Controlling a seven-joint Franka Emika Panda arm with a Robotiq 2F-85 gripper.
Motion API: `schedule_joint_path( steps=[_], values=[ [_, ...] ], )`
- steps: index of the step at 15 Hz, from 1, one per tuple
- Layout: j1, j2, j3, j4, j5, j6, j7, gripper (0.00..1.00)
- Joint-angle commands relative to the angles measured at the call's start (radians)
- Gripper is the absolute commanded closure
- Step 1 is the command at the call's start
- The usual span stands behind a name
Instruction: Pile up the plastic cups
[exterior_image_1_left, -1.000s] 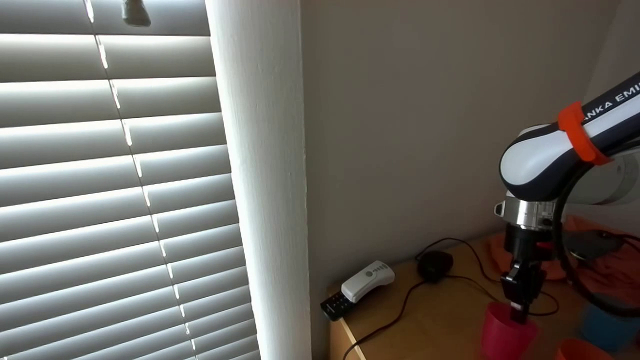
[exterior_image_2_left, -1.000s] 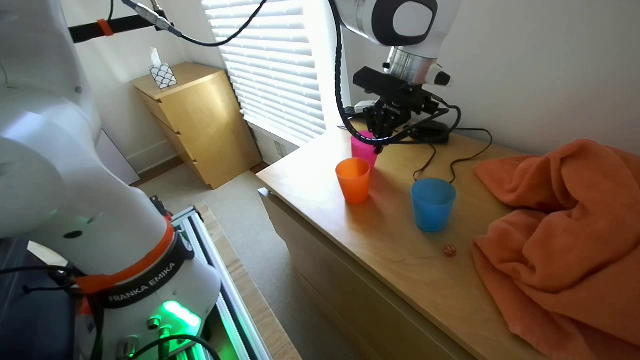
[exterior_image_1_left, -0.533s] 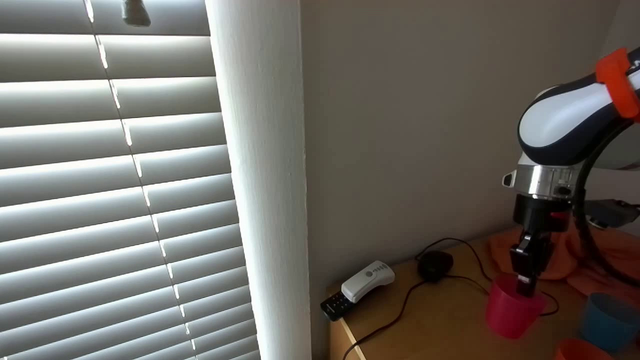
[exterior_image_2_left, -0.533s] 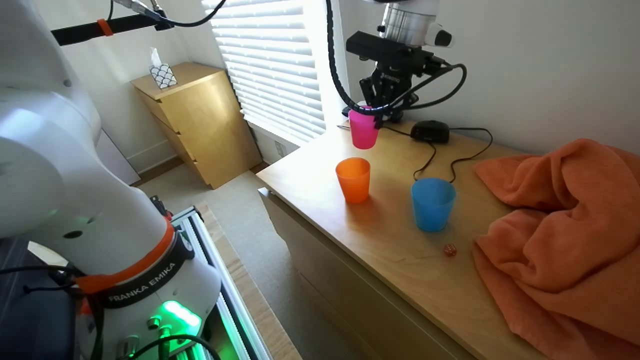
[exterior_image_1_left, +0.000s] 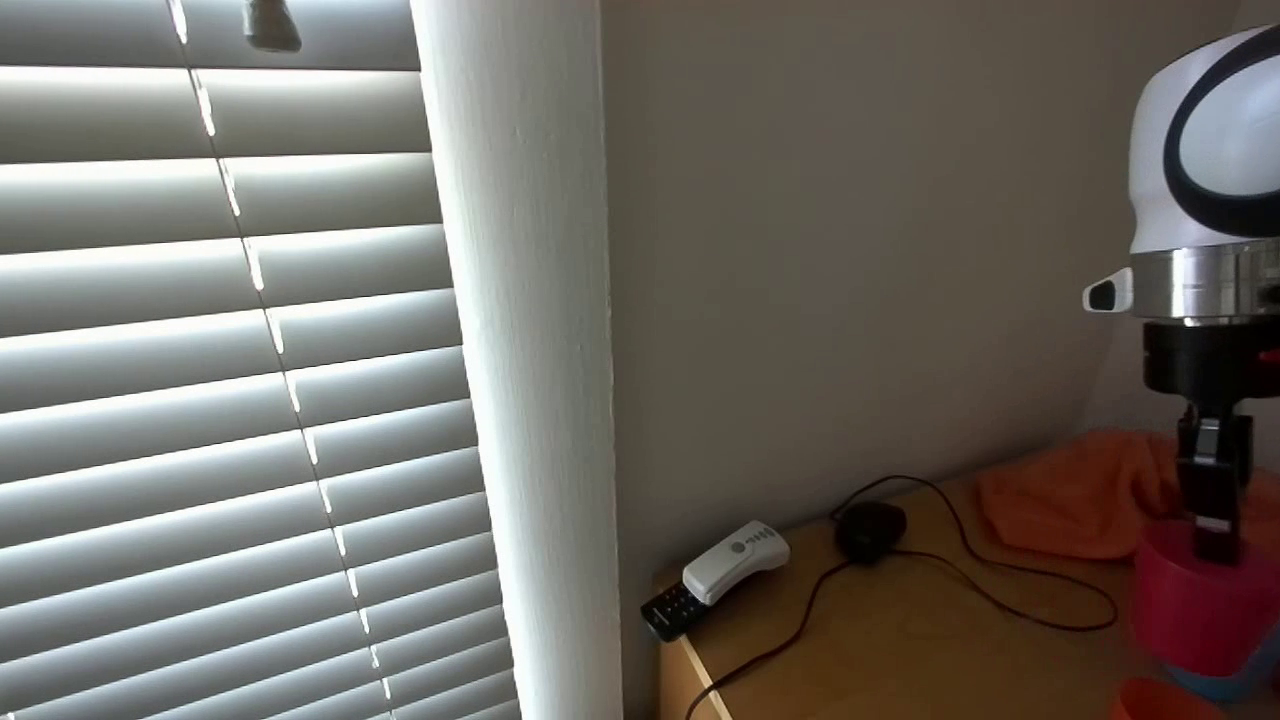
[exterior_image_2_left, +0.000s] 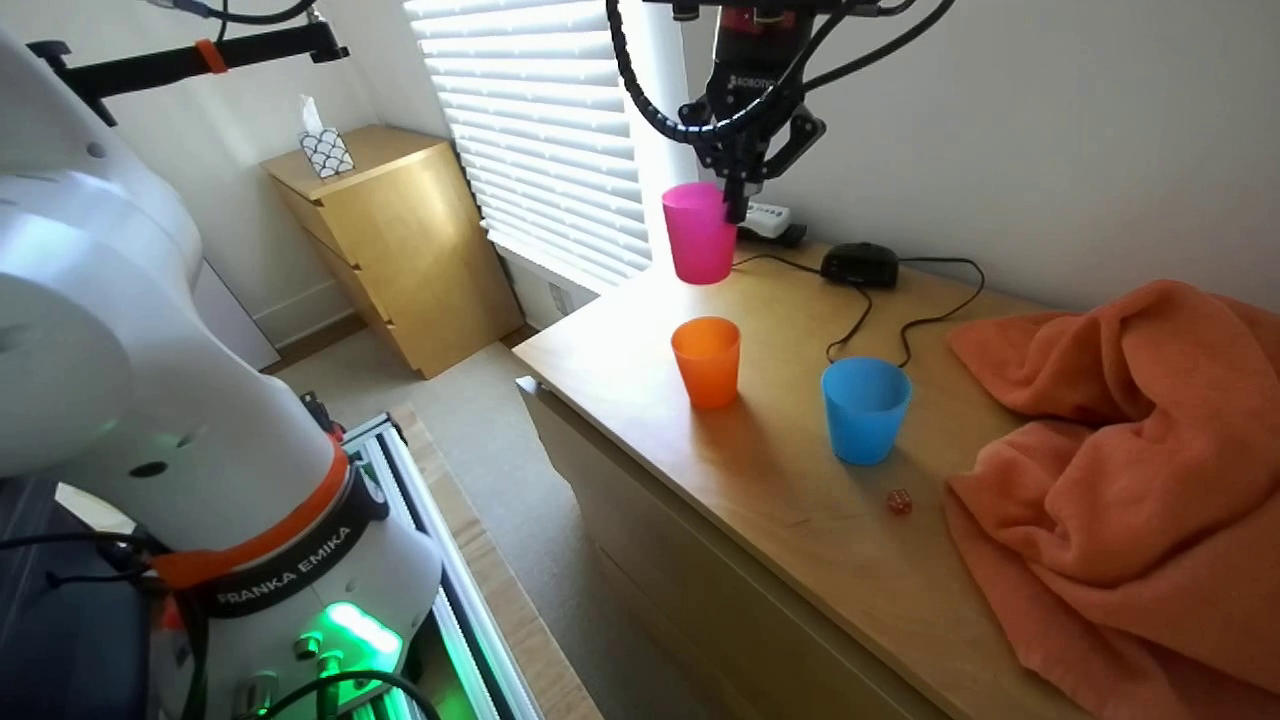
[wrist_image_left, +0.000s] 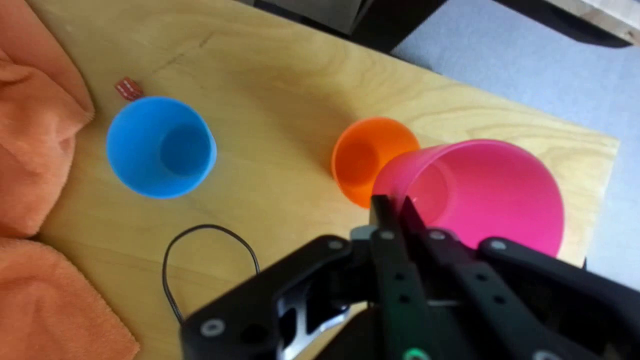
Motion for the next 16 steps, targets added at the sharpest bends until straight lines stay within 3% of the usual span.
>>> schedule_joint_path(
  steps=[1,7,16],
  values=[
    [0.025,-0.057,-0.019,-0.045,-0.115,-0.074,-0.022,0.99],
    [0.041,-0.011,-0.020,-0.066,-0.214,-0.077,-0.134,0.99],
    [0.053,0.078,-0.014,-0.075,-0.190,0.044,-0.156,0.99]
  ],
)
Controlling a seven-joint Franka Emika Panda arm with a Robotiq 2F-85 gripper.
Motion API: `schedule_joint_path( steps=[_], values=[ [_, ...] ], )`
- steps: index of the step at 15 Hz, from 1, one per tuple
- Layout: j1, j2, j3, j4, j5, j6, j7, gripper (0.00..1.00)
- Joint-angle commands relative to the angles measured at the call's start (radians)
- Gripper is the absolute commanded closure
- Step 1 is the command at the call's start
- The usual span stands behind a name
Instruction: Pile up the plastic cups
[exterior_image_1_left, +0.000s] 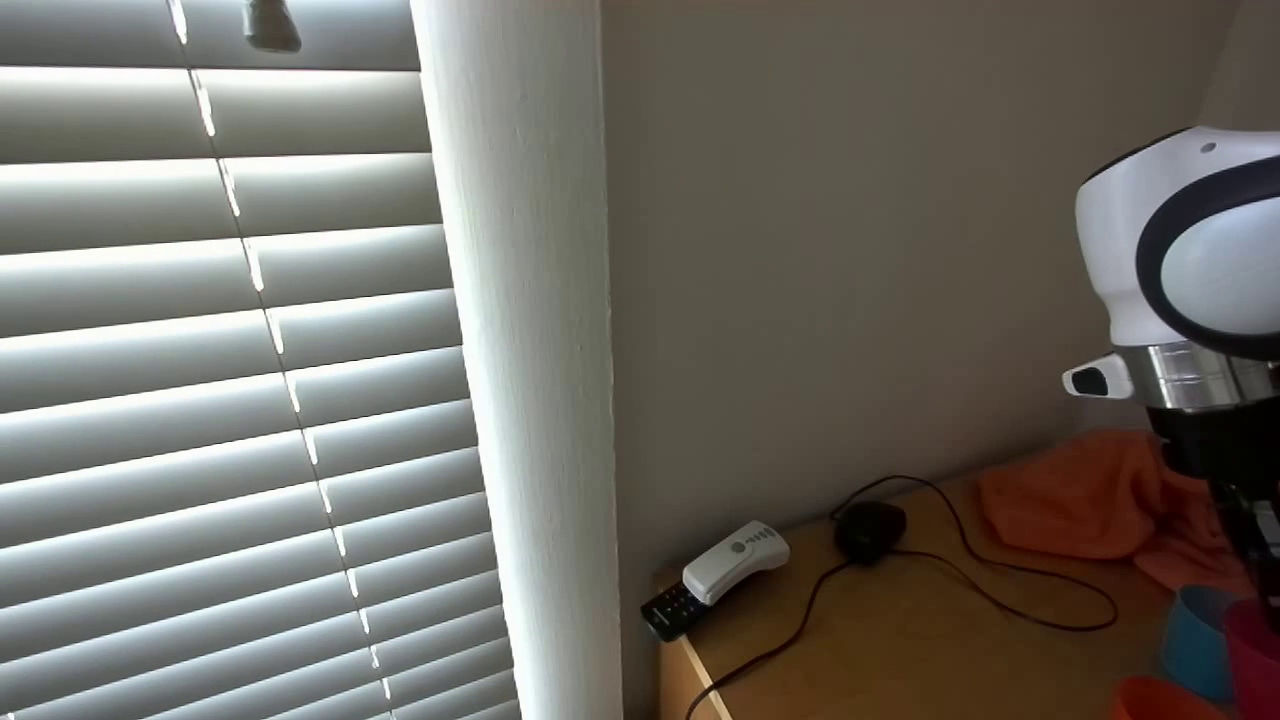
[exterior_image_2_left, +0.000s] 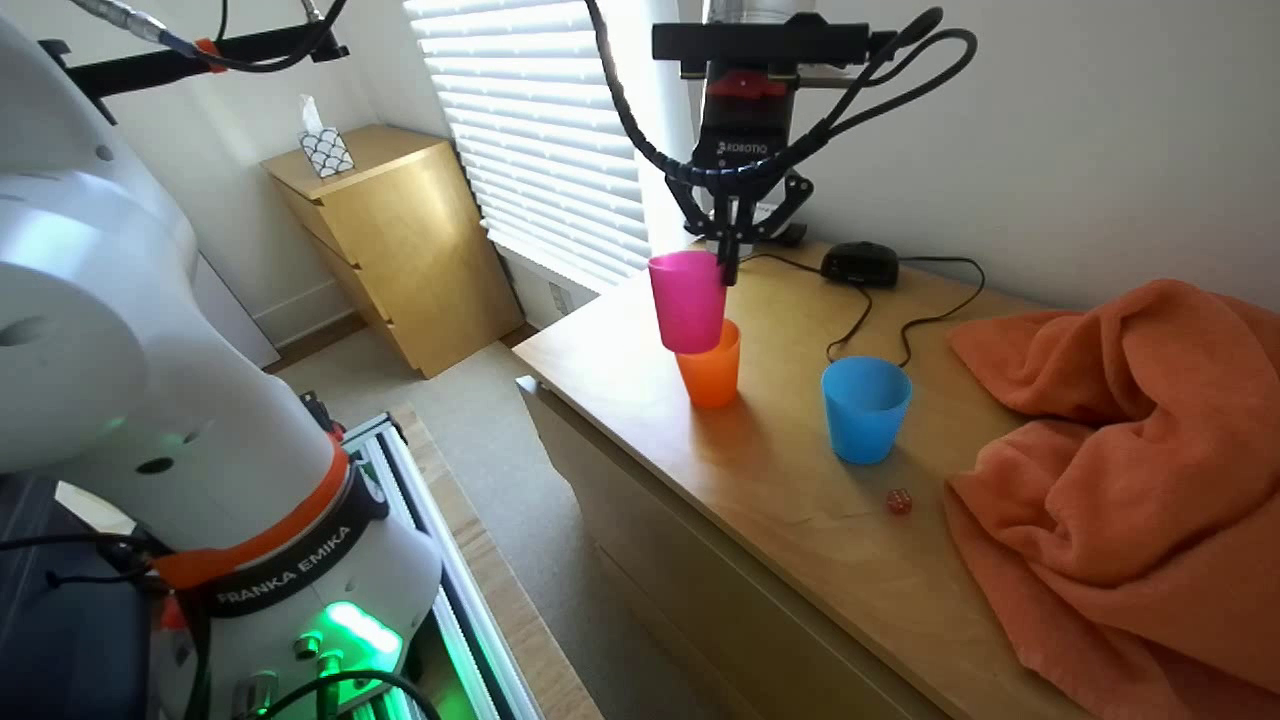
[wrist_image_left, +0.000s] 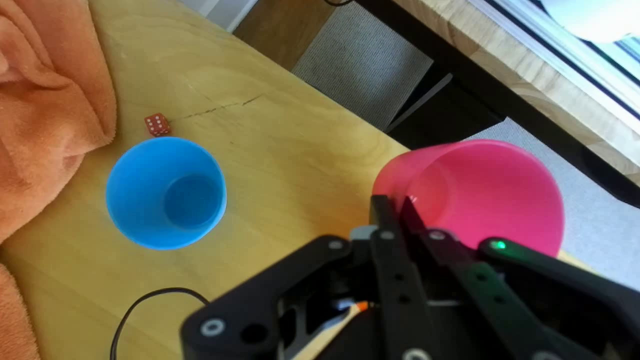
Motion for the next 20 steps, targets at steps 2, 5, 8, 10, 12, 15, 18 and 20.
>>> schedule_joint_path(
  steps=[2,5,8,10,12,15,18,20],
  values=[
    [0.003,0.034,-0.009,-0.016,0.002,0.104,-0.024,0.99],
    [-0.001,0.052,-0.007,-0.019,0.036,0.163,-0.051,0.99],
    [0.000,0.059,-0.002,-0.020,0.057,0.179,-0.079,0.99],
    [0.000,0.060,-0.001,-0.021,0.067,0.183,-0.093,0.99],
    [0.001,0.064,0.000,-0.021,0.081,0.185,-0.101,0.99],
    [-0.002,0.078,-0.001,-0.020,0.121,0.195,-0.114,0.99],
    [0.000,0.092,0.002,-0.018,0.142,0.218,-0.111,0.99],
    [0.001,0.105,0.002,-0.017,0.133,0.233,-0.101,0.99]
  ],
)
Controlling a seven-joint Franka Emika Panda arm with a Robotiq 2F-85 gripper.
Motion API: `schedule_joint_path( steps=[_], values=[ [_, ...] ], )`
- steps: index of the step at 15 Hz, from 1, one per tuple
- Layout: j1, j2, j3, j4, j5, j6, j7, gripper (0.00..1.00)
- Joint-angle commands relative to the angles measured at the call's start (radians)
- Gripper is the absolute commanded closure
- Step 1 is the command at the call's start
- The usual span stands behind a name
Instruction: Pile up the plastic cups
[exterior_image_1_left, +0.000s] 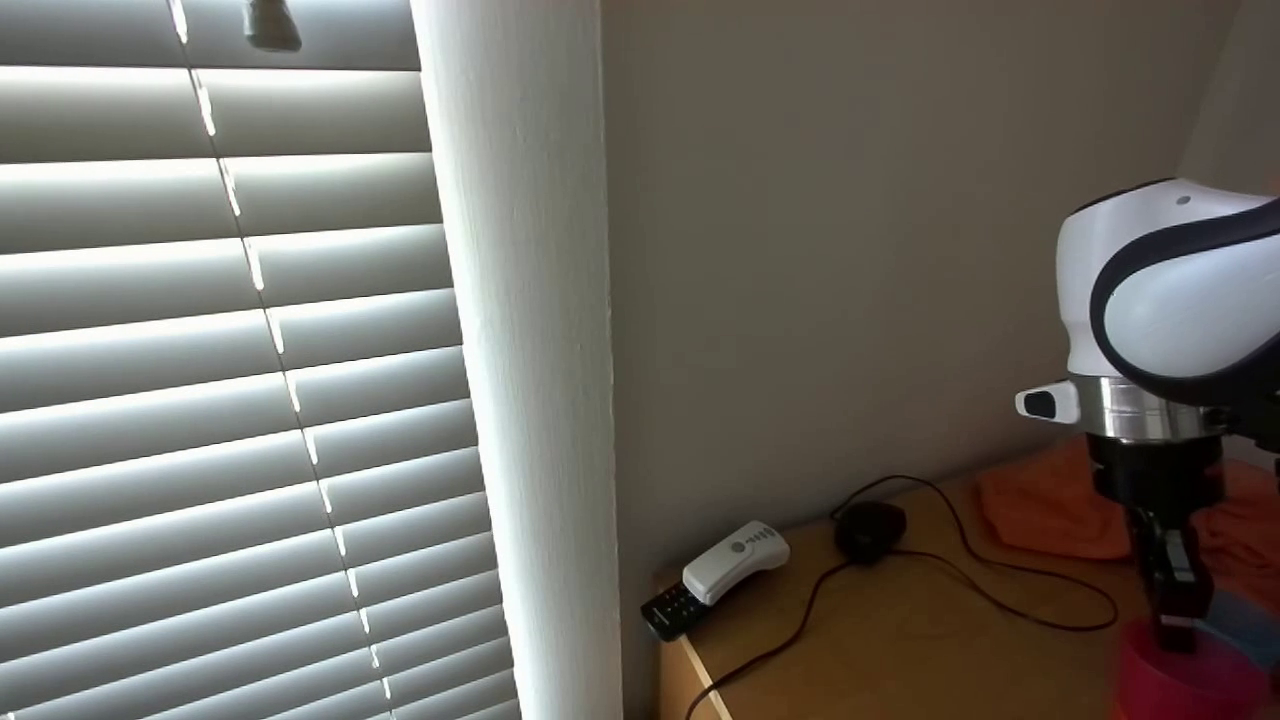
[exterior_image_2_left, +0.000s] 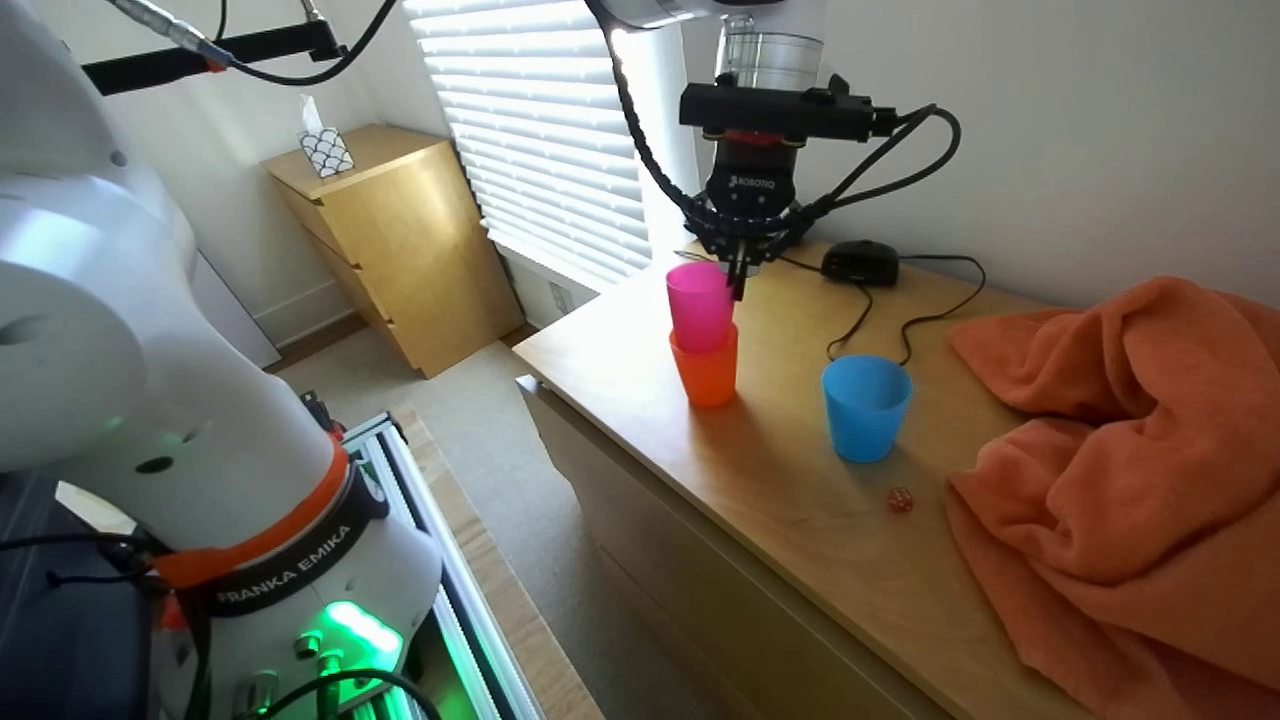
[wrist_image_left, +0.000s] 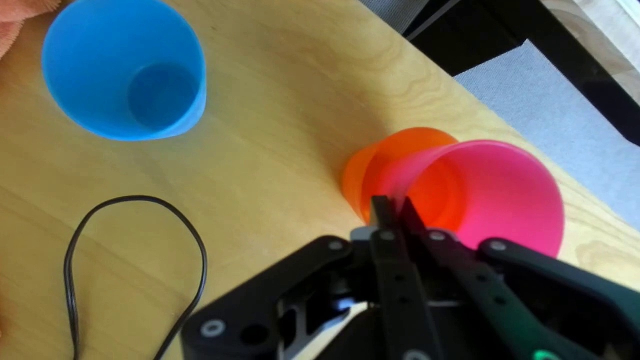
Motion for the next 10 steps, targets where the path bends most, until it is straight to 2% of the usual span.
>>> schedule_joint_path(
  steps=[1,2,3,4,10],
  values=[
    [0.000,0.017,0.000,-0.014,0.010,0.045,-0.002,0.97],
    [0.000,0.021,0.000,-0.016,0.001,0.053,-0.005,0.71],
    [-0.002,0.023,0.001,-0.016,0.006,0.058,-0.008,0.69],
    [-0.003,0.025,0.001,-0.016,0.009,0.061,-0.010,0.64],
    [-0.008,0.016,-0.004,-0.010,-0.002,0.042,-0.016,0.19]
  ],
)
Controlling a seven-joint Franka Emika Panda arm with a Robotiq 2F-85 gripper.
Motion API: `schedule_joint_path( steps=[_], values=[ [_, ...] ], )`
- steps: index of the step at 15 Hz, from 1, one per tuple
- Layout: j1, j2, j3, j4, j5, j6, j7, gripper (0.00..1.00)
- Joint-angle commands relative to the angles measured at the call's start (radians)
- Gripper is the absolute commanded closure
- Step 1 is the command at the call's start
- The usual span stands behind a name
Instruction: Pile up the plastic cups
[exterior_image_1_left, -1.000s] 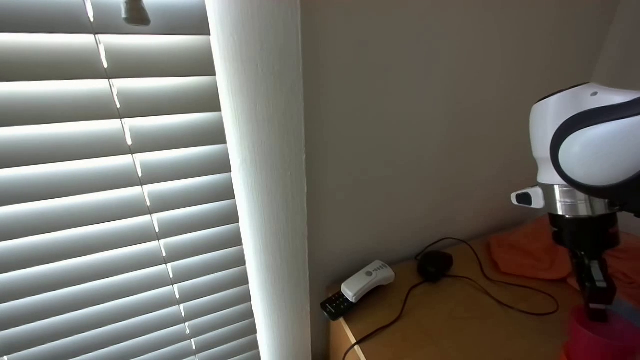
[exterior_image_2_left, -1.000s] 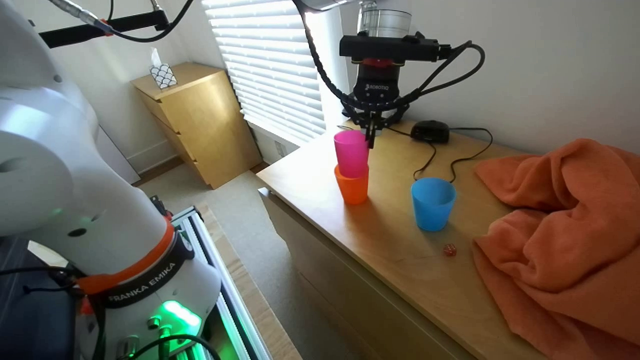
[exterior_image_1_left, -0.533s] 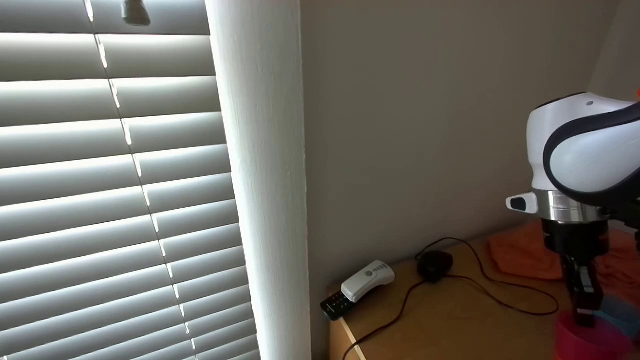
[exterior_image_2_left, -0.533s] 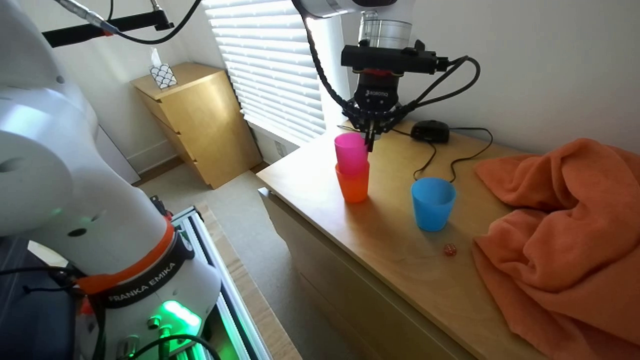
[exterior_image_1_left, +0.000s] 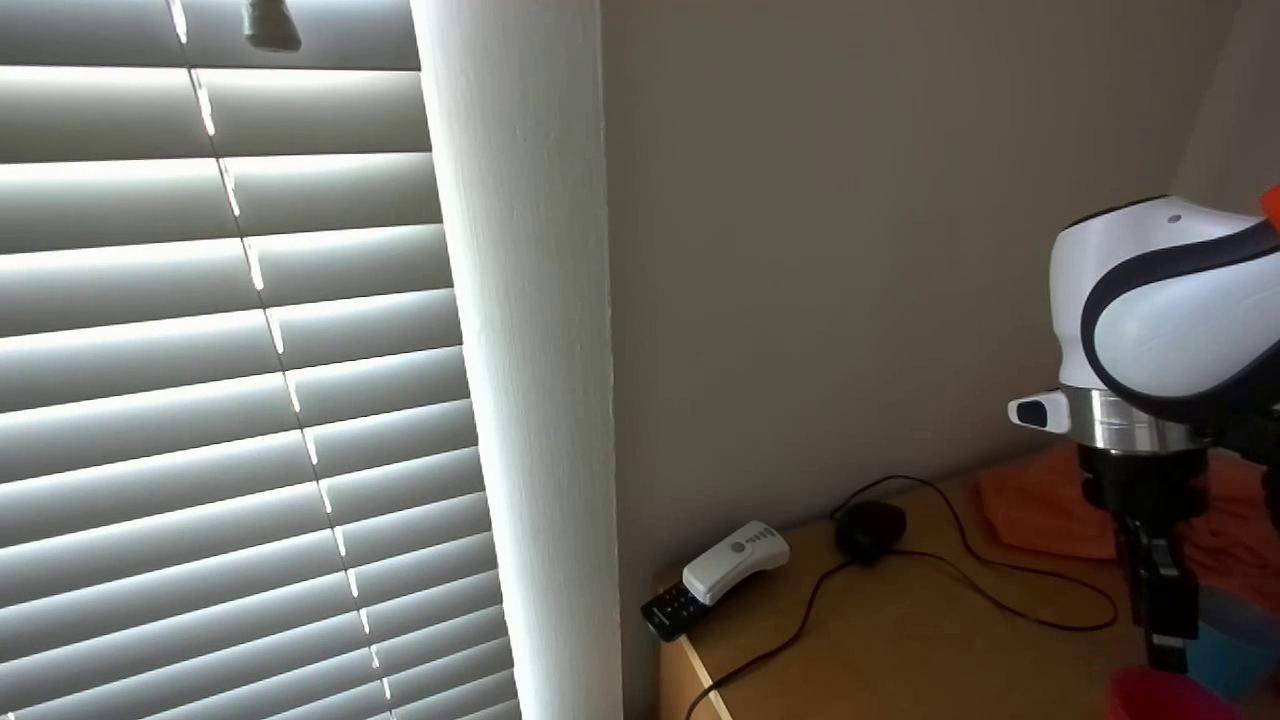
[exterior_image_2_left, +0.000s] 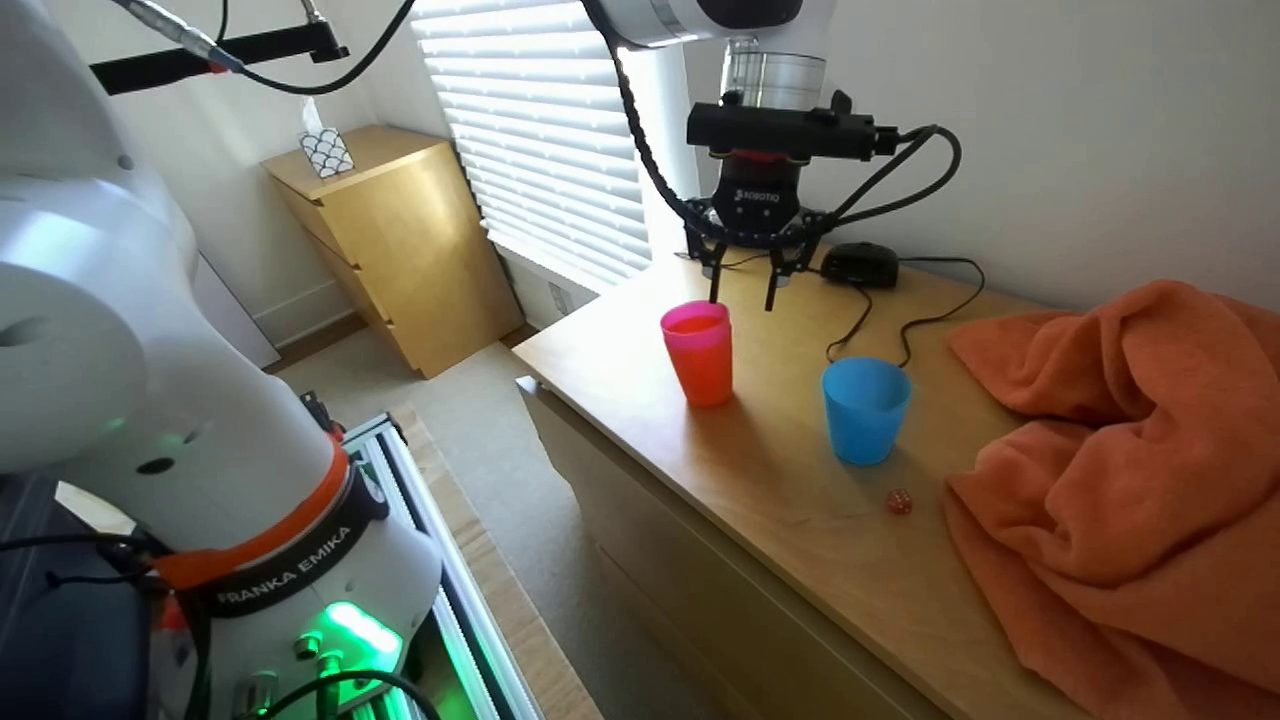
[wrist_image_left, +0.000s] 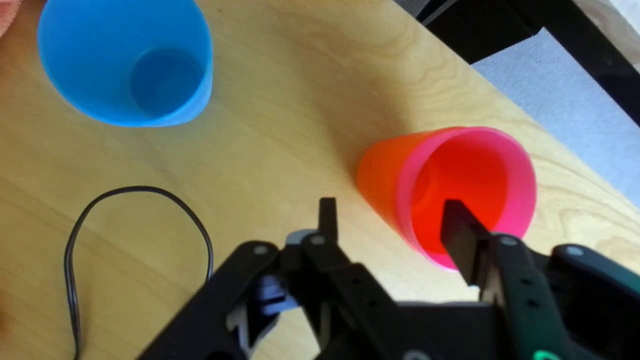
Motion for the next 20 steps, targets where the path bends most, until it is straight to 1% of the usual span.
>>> schedule_joint_path(
  steps=[1,2,3,6,10,11,12,13,15,17,18,20],
  values=[
    [-0.008,-0.006,-0.005,-0.008,-0.002,0.001,-0.009,0.10],
    [-0.010,0.005,-0.006,-0.004,-0.001,-0.005,-0.014,0.04],
    [-0.011,0.009,-0.006,-0.006,-0.001,-0.001,-0.015,0.00],
    [-0.015,0.026,-0.004,-0.011,0.003,-0.002,-0.036,0.00],
    [-0.022,0.062,-0.011,-0.018,-0.044,0.001,-0.052,0.00],
    [-0.024,0.070,-0.012,-0.020,-0.050,0.002,-0.055,0.08],
    [-0.028,0.078,-0.011,-0.020,-0.048,0.011,-0.055,0.23],
    [-0.032,0.084,-0.010,-0.019,-0.040,0.017,-0.060,0.34],
    [-0.036,0.100,-0.008,-0.016,-0.037,0.016,-0.066,0.51],
    [-0.037,0.109,-0.008,-0.013,-0.039,0.013,-0.066,0.65],
    [-0.038,0.110,-0.008,-0.012,-0.040,0.011,-0.069,0.74],
    [-0.042,0.107,-0.007,-0.010,-0.033,0.006,-0.076,0.87]
  ],
)
